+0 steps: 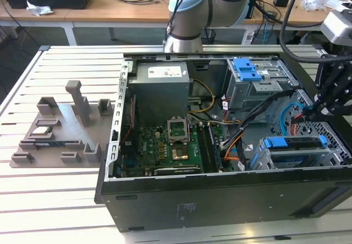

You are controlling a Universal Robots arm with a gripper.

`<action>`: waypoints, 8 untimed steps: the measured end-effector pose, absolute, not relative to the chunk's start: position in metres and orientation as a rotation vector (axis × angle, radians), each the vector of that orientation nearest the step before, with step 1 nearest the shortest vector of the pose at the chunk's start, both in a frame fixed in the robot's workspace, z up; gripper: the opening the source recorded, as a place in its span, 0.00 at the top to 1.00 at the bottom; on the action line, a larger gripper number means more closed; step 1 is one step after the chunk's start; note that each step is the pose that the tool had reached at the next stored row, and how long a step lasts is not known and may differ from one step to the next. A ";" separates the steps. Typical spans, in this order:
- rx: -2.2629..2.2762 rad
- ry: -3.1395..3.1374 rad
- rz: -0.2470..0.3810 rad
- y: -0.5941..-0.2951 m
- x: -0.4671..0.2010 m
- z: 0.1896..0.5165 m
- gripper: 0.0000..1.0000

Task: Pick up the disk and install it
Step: 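Insert the first disk wire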

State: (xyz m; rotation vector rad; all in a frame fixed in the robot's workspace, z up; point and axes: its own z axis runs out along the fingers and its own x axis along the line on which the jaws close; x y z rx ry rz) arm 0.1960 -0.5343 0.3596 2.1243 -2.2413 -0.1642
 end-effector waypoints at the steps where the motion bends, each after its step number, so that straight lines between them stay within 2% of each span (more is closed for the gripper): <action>1: 2.127 -2.240 -0.165 -0.547 0.190 0.353 0.83; 8: 2.134 -2.232 -0.165 -0.543 0.189 0.342 0.83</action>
